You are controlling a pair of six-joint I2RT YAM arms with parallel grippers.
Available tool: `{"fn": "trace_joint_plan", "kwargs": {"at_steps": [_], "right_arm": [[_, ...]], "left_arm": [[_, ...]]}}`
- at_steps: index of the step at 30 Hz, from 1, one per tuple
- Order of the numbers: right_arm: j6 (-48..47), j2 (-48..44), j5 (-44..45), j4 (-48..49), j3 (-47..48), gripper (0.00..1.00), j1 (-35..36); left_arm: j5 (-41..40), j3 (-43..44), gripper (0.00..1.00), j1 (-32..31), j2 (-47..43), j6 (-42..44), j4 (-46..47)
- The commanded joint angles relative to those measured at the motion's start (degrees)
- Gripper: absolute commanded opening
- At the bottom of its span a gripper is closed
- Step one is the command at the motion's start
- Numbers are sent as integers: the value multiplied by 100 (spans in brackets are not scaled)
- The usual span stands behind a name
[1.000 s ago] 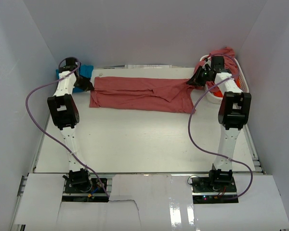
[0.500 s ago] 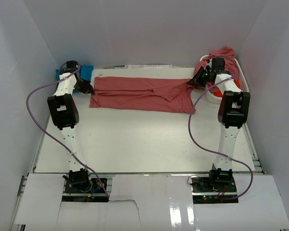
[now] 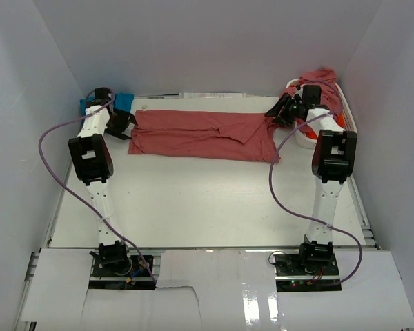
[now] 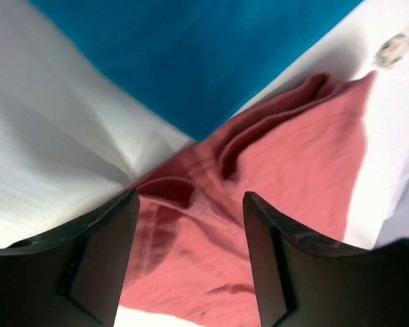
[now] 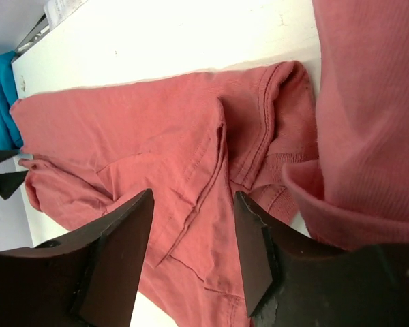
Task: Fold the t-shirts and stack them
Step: Fold the other side of the tshirt into a rectangle
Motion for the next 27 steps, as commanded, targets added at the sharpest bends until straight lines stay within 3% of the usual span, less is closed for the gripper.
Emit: {"fn": "trace_joint_plan", "kwargs": {"at_steps": [1,6,8,13,21,27], "right_arm": [[-172,-581,79,467,-338,58,-38],[-471,-1030,203,424,-567,58,-46],[-515,-1197,220,354,-768,58,-46],[-691,-2005,299,178,-1454,58,-46],[-735,-2963,-26,-332,-3078,58,-64],[-796,-3281,-131,-332,-3889,58,-73]], "left_arm": [[-34,41,73,50,-340,67,663],[-86,-48,86,41,-735,243,1341],[-104,39,96,41,-858,375,1456],[282,-3,98,41,-1183,612,1615],[485,-2776,98,-55,-2826,1210,1624],[-94,-3931,97,-423,-3767,1754,1589]]}}
